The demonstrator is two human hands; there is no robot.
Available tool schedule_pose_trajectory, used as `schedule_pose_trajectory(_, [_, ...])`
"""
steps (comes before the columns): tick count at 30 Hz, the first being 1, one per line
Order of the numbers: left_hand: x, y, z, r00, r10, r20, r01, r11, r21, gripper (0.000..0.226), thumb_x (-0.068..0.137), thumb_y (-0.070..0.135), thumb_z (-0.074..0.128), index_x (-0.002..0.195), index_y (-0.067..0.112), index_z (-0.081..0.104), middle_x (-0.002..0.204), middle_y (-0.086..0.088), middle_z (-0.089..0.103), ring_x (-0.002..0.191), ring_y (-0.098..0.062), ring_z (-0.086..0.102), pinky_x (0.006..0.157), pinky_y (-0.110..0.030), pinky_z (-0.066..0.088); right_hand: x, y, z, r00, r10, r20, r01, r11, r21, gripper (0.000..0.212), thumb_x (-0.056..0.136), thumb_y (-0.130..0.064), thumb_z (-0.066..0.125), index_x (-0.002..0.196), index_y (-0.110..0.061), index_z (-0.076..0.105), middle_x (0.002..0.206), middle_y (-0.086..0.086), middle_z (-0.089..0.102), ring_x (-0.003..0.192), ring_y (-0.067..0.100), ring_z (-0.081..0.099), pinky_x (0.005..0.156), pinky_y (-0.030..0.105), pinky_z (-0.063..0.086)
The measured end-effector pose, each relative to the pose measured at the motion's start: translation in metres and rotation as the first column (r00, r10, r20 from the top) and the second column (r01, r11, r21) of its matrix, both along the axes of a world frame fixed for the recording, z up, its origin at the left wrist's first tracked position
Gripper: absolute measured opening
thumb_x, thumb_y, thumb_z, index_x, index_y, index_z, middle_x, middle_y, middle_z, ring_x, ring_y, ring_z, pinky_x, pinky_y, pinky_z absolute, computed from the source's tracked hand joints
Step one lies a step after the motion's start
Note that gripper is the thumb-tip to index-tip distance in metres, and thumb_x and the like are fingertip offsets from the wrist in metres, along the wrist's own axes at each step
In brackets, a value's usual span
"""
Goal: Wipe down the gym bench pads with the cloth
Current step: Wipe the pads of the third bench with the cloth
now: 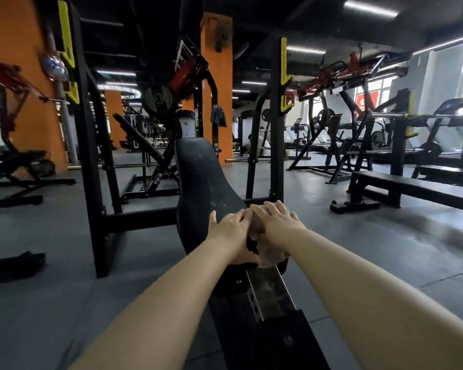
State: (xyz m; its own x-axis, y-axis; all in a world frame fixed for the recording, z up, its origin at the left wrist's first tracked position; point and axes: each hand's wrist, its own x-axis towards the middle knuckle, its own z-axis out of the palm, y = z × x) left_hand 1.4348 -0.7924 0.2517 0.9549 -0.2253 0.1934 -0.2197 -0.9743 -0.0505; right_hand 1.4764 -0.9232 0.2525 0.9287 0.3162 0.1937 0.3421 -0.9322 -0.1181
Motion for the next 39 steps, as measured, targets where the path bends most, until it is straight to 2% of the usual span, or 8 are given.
schedule_pose_trajectory(4, [0.001,-0.003,0.002,1.000,0.026,-0.007,-0.025,0.997,0.075,0.111,0.074,0.066,0.060,0.150,0.019,-0.006,0.159,0.001,0.001,0.145,-0.017,0.003,0.115,-0.055,-0.005,0.004,-0.012,-0.004,0.997,0.075,0.010,-0.075,0.995,0.067,0.076,0.091,-0.045,0.054,0.150,-0.037,0.006,0.158,-0.003,0.005,0.146,0.024,-0.007,0.118,0.048,0.006])
schedule_pose_trajectory(7, [0.007,-0.009,0.006,0.999,0.032,0.003,-0.032,0.992,0.122,0.109,0.075,0.067,0.059,0.151,0.022,-0.006,0.159,0.002,0.000,0.146,-0.018,0.000,0.114,-0.055,-0.006,0.019,-0.031,0.002,0.981,0.195,-0.010,-0.192,0.973,0.131,0.074,0.089,-0.038,0.061,0.148,-0.037,0.017,0.152,-0.003,0.020,0.143,0.021,0.009,0.116,0.044,0.018])
schedule_pose_trajectory(10, [0.016,-0.029,0.012,0.999,0.012,0.041,-0.018,0.990,0.143,0.103,0.075,0.068,0.058,0.150,0.022,0.006,0.158,0.000,0.010,0.145,-0.020,0.007,0.114,-0.055,-0.004,0.030,-0.048,0.003,0.968,0.243,-0.058,-0.219,0.939,0.264,0.076,0.083,-0.032,0.068,0.146,-0.034,0.024,0.148,-0.001,0.028,0.136,0.022,0.028,0.110,0.038,0.031])
schedule_pose_trajectory(13, [0.023,-0.047,0.014,0.992,0.018,0.124,-0.036,0.989,0.142,0.092,0.080,0.063,0.055,0.149,0.020,0.013,0.152,0.000,0.024,0.142,-0.021,0.013,0.114,-0.053,-0.004,0.034,-0.053,-0.001,0.970,0.243,-0.025,-0.222,0.918,0.330,0.077,0.079,-0.038,0.072,0.144,-0.030,0.030,0.144,0.002,0.033,0.131,0.023,0.034,0.106,0.036,0.033])
schedule_pose_trajectory(21, [0.014,-0.059,0.001,0.973,0.148,0.179,-0.185,0.959,0.212,0.088,0.086,0.060,0.048,0.151,0.020,0.004,0.158,-0.002,0.008,0.145,-0.022,0.002,0.114,-0.051,-0.006,0.040,-0.058,-0.014,0.946,0.318,0.054,-0.316,0.880,0.355,0.076,0.084,-0.045,0.065,0.146,-0.030,0.025,0.147,0.000,0.030,0.137,0.021,0.026,0.107,0.033,0.029])
schedule_pose_trajectory(31, [0.012,-0.115,-0.007,0.945,0.232,0.229,-0.292,0.915,0.279,0.093,0.086,0.048,0.057,0.150,0.015,-0.001,0.158,-0.007,0.003,0.145,-0.024,0.003,0.114,-0.050,-0.003,0.057,-0.093,-0.041,0.889,0.458,0.022,-0.416,0.785,0.459,0.076,0.092,-0.028,0.059,0.151,-0.030,0.010,0.156,-0.006,0.017,0.136,0.021,0.034,0.109,0.033,0.032])
schedule_pose_trajectory(35, [0.004,-0.113,-0.003,0.927,0.297,0.228,-0.359,0.876,0.322,0.093,0.086,0.046,0.056,0.150,0.015,-0.004,0.159,-0.005,0.001,0.145,-0.024,0.002,0.114,-0.050,-0.003,0.060,-0.087,-0.037,0.883,0.469,0.024,-0.440,0.807,0.394,0.078,0.093,-0.033,0.056,0.151,-0.030,0.005,0.160,-0.002,0.007,0.145,0.023,0.016,0.116,0.042,0.021])
schedule_pose_trajectory(39, [-0.010,-0.101,-0.008,0.862,0.459,0.217,-0.500,0.842,0.203,0.091,0.086,0.048,0.053,0.150,0.019,-0.004,0.159,0.000,0.002,0.145,-0.023,0.005,0.114,-0.051,0.003,0.054,-0.074,-0.022,0.820,0.561,0.113,-0.571,0.791,0.219,0.071,0.096,-0.033,0.050,0.152,-0.029,0.007,0.160,-0.002,0.001,0.146,0.026,-0.004,0.117,0.043,0.003])
